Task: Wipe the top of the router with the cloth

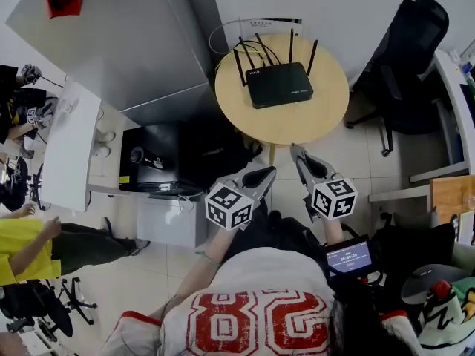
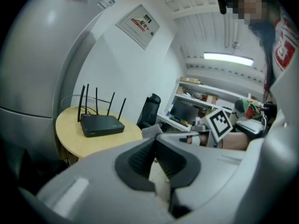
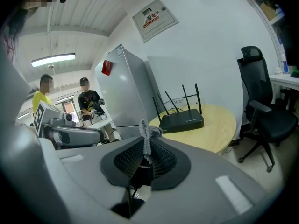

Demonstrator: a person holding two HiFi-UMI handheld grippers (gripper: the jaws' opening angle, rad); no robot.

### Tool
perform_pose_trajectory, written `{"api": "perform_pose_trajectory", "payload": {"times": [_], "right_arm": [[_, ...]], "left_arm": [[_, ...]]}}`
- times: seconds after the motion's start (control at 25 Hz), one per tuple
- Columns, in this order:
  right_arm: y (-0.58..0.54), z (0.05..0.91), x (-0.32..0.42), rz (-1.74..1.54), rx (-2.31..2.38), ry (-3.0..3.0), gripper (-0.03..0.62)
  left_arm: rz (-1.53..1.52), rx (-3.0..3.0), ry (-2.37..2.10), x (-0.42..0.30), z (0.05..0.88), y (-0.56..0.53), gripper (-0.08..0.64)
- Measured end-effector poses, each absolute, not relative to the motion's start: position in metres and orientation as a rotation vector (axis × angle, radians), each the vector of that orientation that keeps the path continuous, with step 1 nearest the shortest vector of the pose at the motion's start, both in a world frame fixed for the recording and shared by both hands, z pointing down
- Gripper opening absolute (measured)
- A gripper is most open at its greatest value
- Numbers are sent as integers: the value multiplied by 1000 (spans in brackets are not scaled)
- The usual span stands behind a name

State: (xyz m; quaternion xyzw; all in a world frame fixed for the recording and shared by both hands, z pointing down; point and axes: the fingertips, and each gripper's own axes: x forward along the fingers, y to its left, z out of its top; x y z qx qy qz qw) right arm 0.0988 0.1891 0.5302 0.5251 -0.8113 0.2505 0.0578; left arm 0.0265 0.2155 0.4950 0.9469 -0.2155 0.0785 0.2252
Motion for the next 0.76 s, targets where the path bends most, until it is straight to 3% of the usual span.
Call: {"api": "perform_pose_trajectory", "payload": {"times": [0.76], "right_arm": [[188,536,84,747,1575,-2465,35]], "left_arm": [[218,2612,-608,12,502,216,0]]}}
